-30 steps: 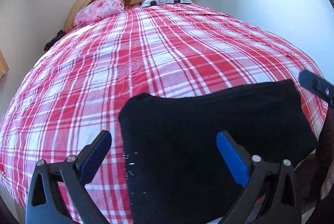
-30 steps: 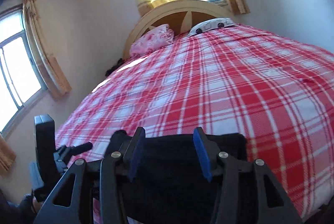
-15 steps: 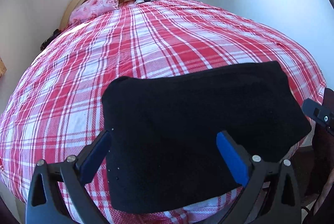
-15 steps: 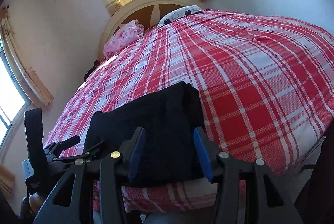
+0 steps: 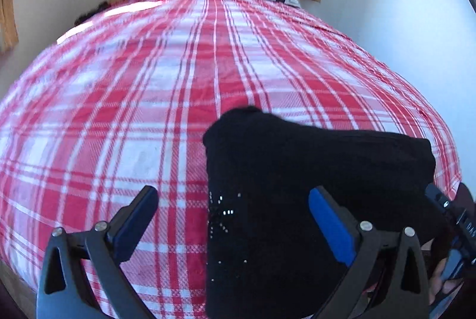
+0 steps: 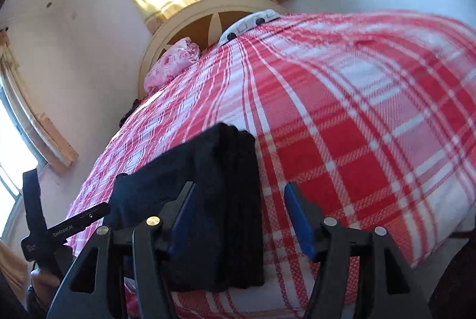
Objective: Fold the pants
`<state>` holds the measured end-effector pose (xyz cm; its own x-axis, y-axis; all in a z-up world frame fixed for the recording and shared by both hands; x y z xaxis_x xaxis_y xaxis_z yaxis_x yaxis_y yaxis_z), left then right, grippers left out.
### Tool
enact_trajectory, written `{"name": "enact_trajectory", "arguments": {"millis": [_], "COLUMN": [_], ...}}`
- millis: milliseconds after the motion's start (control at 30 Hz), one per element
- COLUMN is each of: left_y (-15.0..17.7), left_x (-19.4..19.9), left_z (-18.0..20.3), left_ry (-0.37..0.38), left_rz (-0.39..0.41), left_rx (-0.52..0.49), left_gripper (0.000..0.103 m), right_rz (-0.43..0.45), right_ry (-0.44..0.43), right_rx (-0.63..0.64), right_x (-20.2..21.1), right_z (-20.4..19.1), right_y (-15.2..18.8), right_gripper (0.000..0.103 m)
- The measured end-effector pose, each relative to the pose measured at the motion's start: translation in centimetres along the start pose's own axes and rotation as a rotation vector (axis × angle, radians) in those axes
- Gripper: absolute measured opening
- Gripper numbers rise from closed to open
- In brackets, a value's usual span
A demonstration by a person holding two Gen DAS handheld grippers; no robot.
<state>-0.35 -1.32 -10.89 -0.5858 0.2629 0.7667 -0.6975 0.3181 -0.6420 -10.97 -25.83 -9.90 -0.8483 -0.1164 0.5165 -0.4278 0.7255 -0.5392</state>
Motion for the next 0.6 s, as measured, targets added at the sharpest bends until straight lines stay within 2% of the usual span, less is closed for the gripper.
{"name": "enact_trajectory", "arguments": {"millis": [33,100,167,267,300,333,367,433,533,600], "left_y": [0.6,1.3,1.3,1.1,1.0,0.8,0.7,0.1,-0.9,-1.8], "left_x": [-0.9,-2.0,-2.1,-2.2,-2.0,-1.8,-1.7,-0.9,0.2,1.4], "left_z": [0.1,0.6,1.1,1.9,2.2,2.9,2.9,2.8,2.1,1.2], "left_ry": [0.034,0.096,0.088,0.123,0.157,0.219,0.222,0.190,0.214,0.204], "left_rz": [-0.034,-0.079,-0.062,-0.069,-0.061,-0.058,-0.057,-0.033,-0.001,0.040], "left_rx": [0.020,0.051,0.058,0.042,0.043,0.045,0.042,0.014,0.051,0.062], "left_gripper": [0.103,0.103,0.103,0.100,0.080,0.065,0.061,0.041,0.030,0.028], "right_rz": [-0.035,-0.016,-0.048,-0.108,-0.120,-0.129,-0.137,-0.155,-0.160,-0.156], "right_ry": [-0.020,-0.045,-0.043,-0.047,-0.027,-0.008,0.010,0.013,-0.011,-0.032], "right_rx": [-0.025,-0.027,0.009,0.060,0.103,0.138,0.165,0.180,0.173,0.202], "right_x": [-0.6,-0.6,-0.9,-1.3,-1.4,-1.6,-1.7,-1.8,-1.5,-1.1], "right_z": [0.3,0.3,-0.3,-1.4,-2.0,-2.4,-2.7,-3.3,-4.3,-5.9], "right_y": [0.6,1.1,1.7,2.5,2.8,3.0,3.2,3.1,2.4,2.0], "right_gripper": [0.062,0.062,0.062,0.062,0.061,0.052,0.047,0.034,0.030,0.030]}}
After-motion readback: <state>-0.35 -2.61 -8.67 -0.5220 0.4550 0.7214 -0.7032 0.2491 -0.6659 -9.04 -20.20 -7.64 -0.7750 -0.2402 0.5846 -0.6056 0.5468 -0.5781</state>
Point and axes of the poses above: each gripper's, at about its wrist camera, not at the fingertips, and x roughly against the way its jaws point, z to its right, y to its underside, the point moved 7 cm from there along -x, roughly the way its jaws point, and after that the axes turned 13 degrees about -x, right-handed, at the moved point
